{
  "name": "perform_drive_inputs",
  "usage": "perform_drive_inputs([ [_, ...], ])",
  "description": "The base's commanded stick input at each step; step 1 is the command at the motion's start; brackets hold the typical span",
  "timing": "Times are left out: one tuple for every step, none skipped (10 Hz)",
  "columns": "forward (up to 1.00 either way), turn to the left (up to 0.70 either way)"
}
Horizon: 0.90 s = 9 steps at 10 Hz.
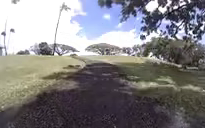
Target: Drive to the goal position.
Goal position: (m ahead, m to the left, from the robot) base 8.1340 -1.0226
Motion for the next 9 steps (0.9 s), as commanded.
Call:
perform_drive_inputs([
  [0.7,0.0],
  [0.7,0.0],
  [0.7,0.0],
  [0.7,0.0],
  [0.7,0.0],
  [0.7,0.0],
  [0.7,0.0],
  [0.7,0.0],
  [0.7,0.0],
])
